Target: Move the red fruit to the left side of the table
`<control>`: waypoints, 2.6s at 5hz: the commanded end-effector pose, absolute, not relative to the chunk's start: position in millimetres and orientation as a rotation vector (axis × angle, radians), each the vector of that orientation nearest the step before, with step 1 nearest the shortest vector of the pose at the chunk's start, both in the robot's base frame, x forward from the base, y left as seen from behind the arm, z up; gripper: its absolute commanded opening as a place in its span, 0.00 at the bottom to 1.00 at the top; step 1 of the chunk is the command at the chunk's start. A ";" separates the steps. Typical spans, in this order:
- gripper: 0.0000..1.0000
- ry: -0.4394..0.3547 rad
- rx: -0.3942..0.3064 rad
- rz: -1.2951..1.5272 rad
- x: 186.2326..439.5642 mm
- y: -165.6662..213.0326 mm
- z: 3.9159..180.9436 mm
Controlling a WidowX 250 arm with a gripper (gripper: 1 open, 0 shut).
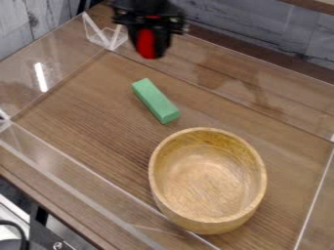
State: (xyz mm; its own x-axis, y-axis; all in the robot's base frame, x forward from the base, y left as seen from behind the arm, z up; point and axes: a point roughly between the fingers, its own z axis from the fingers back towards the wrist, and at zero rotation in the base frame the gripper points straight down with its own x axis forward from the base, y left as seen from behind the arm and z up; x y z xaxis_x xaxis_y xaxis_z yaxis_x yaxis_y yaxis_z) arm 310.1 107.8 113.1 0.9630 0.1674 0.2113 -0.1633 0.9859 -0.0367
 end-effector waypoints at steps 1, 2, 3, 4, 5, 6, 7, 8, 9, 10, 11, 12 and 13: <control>0.00 -0.271 0.013 0.141 306.2 140.5 120.5; 0.00 -0.261 0.033 0.132 304.6 165.5 102.7; 0.00 -0.252 0.043 0.126 303.7 180.7 83.1; 0.00 -0.249 0.039 0.127 305.6 190.4 67.2; 0.00 -0.242 0.025 0.133 307.3 198.3 55.3; 0.00 -0.238 0.003 0.142 308.6 202.4 48.8; 0.00 -0.235 -0.021 0.154 309.9 204.5 44.9; 1.00 -0.233 -0.044 0.169 311.2 205.9 43.1; 0.00 -0.237 -0.066 0.188 311.5 207.8 42.9; 0.00 -0.241 -0.080 0.203 311.9 208.8 43.0; 1.00 -0.238 -0.099 0.213 312.0 208.2 42.1; 0.00 -0.239 -0.114 0.224 312.4 207.1 42.1; 1.00 -0.246 -0.125 0.232 311.4 204.9 45.0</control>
